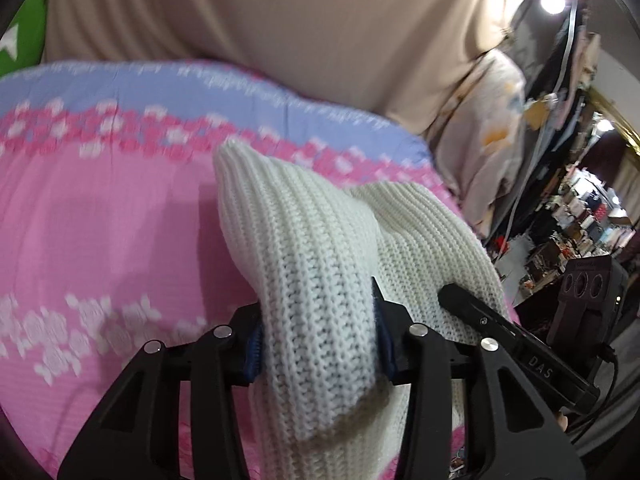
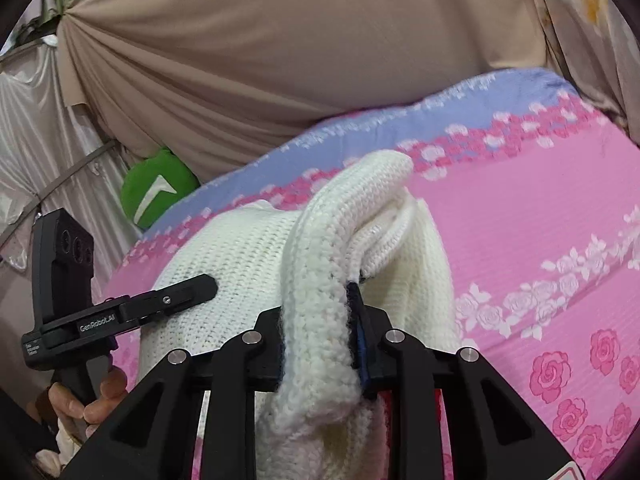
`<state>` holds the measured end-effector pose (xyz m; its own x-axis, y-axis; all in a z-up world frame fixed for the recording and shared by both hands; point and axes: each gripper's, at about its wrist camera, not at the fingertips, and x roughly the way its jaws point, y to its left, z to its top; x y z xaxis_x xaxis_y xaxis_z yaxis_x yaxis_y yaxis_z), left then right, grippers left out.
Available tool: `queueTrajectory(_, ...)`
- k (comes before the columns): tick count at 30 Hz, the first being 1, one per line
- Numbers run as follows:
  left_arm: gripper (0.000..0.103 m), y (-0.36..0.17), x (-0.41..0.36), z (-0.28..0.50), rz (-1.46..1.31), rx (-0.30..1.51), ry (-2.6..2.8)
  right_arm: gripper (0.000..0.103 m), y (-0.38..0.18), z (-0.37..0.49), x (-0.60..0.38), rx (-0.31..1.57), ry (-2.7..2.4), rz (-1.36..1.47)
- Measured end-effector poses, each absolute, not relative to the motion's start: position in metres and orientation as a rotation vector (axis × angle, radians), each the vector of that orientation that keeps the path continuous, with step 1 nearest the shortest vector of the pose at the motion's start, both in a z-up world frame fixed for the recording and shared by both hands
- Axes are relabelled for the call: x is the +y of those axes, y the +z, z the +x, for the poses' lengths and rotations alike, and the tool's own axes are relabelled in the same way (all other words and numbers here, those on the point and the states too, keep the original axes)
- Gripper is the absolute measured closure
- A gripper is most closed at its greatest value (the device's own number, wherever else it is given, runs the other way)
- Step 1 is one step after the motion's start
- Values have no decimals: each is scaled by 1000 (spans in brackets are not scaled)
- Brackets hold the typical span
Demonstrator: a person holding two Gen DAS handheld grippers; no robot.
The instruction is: Fold small clothes
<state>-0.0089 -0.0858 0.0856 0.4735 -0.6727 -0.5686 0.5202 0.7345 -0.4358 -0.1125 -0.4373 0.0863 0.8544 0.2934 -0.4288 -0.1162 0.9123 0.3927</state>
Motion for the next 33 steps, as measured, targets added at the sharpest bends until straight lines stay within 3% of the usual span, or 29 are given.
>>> queueTrajectory(6, 61, 167, -43, -28, -191, 521, -752, 79, 158, -130, -403, 273, 340, 335)
queueTrajectory(10, 59, 185, -7, -13, -178, 426, -643, 78, 167, -91, -380, 245, 416, 364)
queueTrajectory(14, 44, 136, 12, 43, -148, 529, -461, 66, 107, -11, -360, 424, 358, 370)
queueTrajectory(16, 45, 89, 20, 77, -141, 666, -378, 71, 59, 24, -356, 594, 200, 353)
queueTrajectory(18, 44, 55, 35, 87, -182, 752, -344, 74, 41, 19, -358, 623, 179, 381)
queueTrajectory(26, 44, 88, 47, 35, -205, 663, -385, 74, 73, -50, -335, 543, 254, 315)
queueTrajectory(31, 42, 51, 47, 34, -161, 758, -301, 74, 33, -38, -311, 669, 171, 173)
queueTrajectory(33, 42, 29, 52, 39, -199, 833, -319, 69, 21, -35, -315, 691, 155, 201)
